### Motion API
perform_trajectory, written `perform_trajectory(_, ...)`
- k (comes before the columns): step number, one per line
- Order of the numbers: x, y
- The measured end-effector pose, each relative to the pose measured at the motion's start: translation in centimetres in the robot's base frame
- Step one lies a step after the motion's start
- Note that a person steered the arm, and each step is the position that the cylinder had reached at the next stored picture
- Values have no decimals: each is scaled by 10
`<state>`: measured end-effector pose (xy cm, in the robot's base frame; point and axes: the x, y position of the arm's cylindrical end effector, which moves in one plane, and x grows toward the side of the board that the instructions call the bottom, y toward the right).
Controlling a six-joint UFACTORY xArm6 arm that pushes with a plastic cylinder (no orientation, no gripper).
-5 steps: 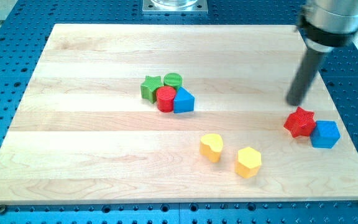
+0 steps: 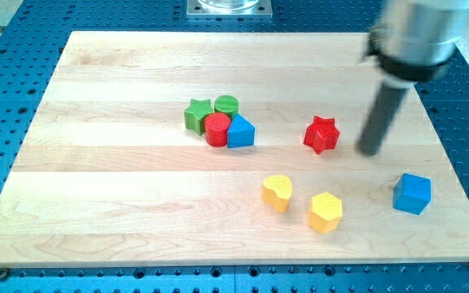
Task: Slide the red star and yellow heart closer to the group of blocks at the center
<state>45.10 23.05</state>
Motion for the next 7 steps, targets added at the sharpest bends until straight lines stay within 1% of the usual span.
perform_trajectory(1, -15, -58)
perform_trajectory(2, 21, -148)
perform_trajectory(3, 40, -193)
perform_trajectory(4, 49, -239)
perform_trajectory(5, 82, -246)
perform_trajectory(6, 77, -283)
perform_trajectory(7, 63, -271)
